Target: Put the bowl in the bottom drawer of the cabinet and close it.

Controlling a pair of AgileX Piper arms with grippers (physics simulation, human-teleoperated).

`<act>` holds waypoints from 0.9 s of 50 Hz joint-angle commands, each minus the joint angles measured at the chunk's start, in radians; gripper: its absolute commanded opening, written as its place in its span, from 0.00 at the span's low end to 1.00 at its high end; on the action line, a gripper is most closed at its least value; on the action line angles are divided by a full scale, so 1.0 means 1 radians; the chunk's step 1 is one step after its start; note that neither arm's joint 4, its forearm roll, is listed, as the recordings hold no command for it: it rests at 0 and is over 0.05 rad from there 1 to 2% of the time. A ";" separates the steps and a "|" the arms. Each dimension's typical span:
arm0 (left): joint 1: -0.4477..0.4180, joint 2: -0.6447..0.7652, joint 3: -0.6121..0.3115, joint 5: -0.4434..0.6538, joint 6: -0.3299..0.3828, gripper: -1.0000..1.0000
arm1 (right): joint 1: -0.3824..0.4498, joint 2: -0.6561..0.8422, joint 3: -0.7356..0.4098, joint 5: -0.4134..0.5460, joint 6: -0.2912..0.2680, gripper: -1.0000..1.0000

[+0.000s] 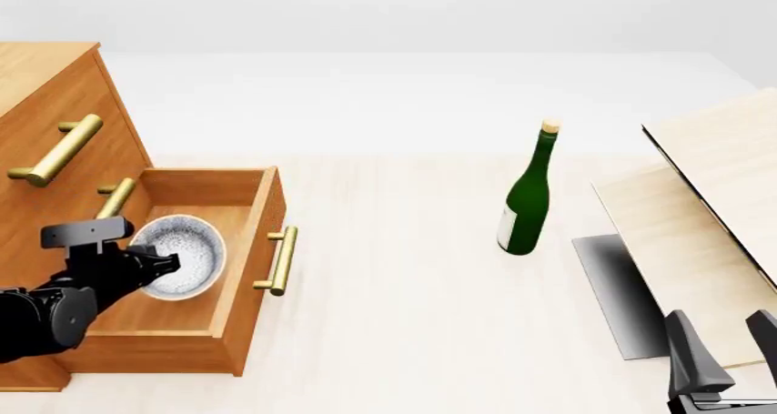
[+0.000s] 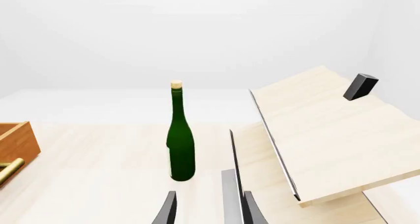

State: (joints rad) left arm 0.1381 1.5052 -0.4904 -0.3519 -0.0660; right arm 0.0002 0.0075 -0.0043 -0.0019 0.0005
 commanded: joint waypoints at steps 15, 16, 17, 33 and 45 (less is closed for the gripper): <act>0.018 0.056 -0.003 -0.037 0.016 0.00 | 0.000 0.000 0.000 0.000 0.000 1.00; 0.019 0.058 -0.003 -0.038 0.017 0.00 | 0.000 0.000 0.000 0.000 0.000 1.00; 0.019 0.059 -0.002 -0.039 0.017 0.00 | 0.000 0.000 0.000 0.000 0.000 1.00; 0.022 0.080 0.004 -0.054 0.033 0.00 | 0.000 0.000 0.000 0.000 0.000 1.00; 0.021 0.097 0.004 -0.060 0.035 0.00 | 0.000 0.000 0.000 0.000 0.000 1.00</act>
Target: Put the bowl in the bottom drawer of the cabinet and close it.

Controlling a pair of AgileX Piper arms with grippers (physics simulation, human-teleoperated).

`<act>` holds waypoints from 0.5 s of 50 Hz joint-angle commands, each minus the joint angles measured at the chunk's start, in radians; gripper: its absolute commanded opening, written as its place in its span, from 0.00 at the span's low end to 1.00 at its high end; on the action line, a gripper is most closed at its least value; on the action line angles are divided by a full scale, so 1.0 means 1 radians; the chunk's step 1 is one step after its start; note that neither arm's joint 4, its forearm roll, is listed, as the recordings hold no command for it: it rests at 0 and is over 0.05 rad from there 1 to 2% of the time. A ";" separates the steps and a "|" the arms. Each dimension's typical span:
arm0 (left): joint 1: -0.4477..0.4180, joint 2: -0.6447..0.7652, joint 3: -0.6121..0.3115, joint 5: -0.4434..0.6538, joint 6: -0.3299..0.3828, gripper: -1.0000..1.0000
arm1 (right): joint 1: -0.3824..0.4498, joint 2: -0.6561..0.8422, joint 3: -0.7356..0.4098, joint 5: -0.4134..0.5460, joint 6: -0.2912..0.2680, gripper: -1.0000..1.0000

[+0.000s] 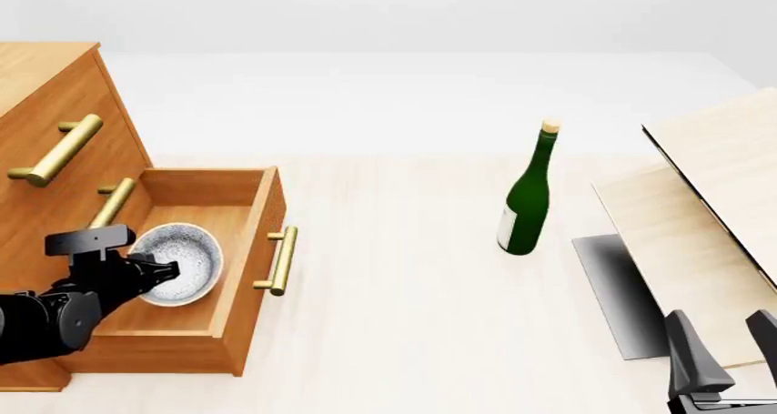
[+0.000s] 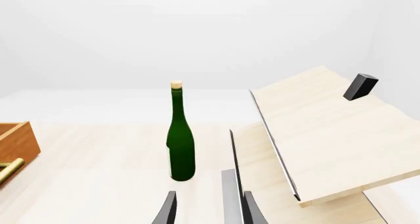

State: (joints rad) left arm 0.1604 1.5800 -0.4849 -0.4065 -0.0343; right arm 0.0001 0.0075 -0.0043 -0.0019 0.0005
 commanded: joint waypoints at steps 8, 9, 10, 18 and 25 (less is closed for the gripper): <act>0.002 0.020 -0.001 0.002 0.009 1.00 | 0.000 0.000 0.000 0.000 0.000 1.00; 0.002 0.020 -0.001 0.002 0.009 1.00 | 0.000 0.000 0.000 0.000 0.000 1.00; 0.002 0.017 -0.001 0.004 0.009 1.00 | 0.000 0.000 0.000 0.000 0.000 1.00; -0.013 -0.008 0.006 0.011 0.002 1.00 | 0.000 0.000 0.000 0.000 0.000 1.00; -0.015 -0.027 0.009 0.018 0.002 1.00 | 0.000 0.000 0.000 0.000 0.000 1.00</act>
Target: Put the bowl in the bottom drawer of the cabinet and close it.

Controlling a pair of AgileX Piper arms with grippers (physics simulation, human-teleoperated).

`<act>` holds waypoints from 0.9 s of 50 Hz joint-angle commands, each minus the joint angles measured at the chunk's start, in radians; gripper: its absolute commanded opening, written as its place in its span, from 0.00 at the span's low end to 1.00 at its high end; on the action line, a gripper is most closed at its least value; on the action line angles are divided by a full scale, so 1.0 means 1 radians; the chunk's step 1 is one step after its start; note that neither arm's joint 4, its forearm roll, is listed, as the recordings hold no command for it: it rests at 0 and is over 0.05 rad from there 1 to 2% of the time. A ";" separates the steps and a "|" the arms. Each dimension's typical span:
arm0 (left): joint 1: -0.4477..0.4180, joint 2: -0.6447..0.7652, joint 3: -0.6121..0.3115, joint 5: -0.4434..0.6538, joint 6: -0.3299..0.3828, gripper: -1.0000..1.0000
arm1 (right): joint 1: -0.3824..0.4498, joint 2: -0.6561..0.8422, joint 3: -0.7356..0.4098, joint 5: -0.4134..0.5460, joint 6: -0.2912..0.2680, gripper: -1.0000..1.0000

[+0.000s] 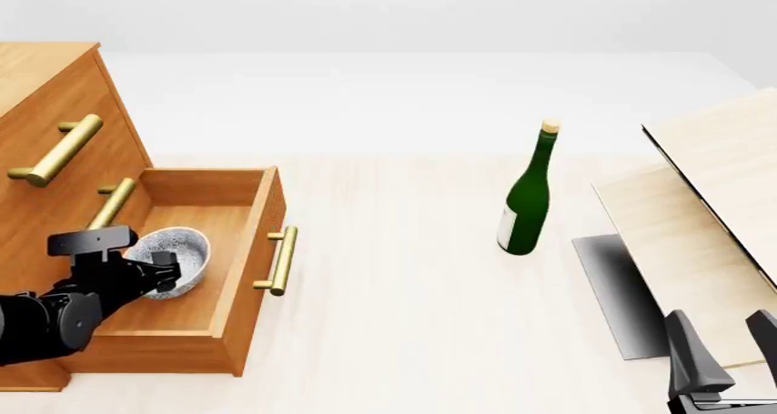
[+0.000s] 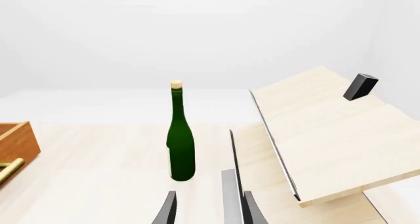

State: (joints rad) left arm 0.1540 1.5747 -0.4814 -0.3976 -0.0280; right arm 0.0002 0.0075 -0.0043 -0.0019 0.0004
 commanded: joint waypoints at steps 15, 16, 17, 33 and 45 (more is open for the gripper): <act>-0.019 -0.077 0.018 0.039 -0.011 1.00 | 0.000 0.000 0.000 0.000 0.000 1.00; -0.019 -0.079 0.018 0.040 -0.011 1.00 | 0.000 0.000 0.000 0.000 0.000 1.00; -0.020 -0.081 0.018 0.042 -0.012 1.00 | 0.000 0.000 0.000 0.000 0.000 1.00; -0.027 -0.136 0.031 0.074 -0.016 1.00 | 0.000 0.000 0.000 0.000 0.000 1.00; -0.020 -0.190 0.053 0.096 -0.015 1.00 | 0.000 0.000 0.000 0.000 0.000 1.00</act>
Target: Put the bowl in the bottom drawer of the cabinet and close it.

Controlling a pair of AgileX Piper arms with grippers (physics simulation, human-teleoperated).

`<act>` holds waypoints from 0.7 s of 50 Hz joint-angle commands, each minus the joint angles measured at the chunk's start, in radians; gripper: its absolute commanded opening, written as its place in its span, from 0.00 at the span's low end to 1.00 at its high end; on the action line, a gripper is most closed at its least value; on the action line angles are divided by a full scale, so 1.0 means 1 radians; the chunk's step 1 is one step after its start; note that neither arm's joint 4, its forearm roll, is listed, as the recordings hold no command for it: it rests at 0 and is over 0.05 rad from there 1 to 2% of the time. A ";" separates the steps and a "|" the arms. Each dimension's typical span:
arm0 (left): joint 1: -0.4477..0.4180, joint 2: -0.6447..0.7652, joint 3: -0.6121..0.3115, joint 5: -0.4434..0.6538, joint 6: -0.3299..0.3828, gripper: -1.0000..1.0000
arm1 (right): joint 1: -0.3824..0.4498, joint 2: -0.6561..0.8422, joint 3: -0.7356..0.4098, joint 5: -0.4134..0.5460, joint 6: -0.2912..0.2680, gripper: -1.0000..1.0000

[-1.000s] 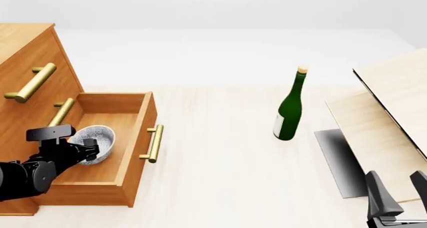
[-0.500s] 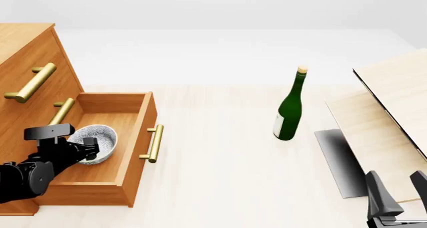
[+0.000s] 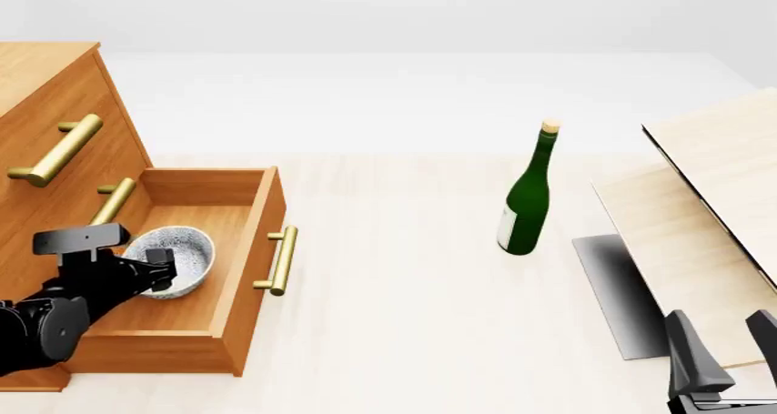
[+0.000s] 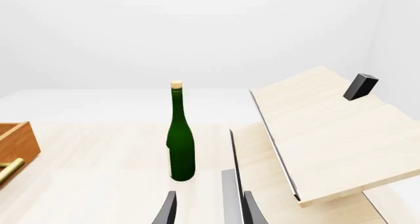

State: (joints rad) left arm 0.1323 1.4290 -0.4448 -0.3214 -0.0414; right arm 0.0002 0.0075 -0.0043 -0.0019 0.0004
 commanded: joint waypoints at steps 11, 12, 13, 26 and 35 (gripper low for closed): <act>-0.001 -0.091 0.033 0.042 -0.004 1.00 | 0.000 0.000 0.000 0.000 0.000 1.00; -0.002 -0.099 0.036 0.044 -0.004 1.00 | 0.000 0.000 0.000 0.000 0.000 1.00; -0.001 -0.101 0.036 0.046 -0.005 1.00 | 0.000 0.000 0.000 0.000 0.000 1.00; -0.013 -0.151 0.047 0.075 -0.012 1.00 | 0.000 0.000 0.000 0.000 0.000 1.00; -0.027 -0.188 0.051 0.101 -0.019 1.00 | 0.000 0.000 0.000 0.000 0.000 1.00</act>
State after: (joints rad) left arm 0.1180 1.2805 -0.3997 -0.2456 -0.0537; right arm 0.0002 0.0075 -0.0043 -0.0019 0.0005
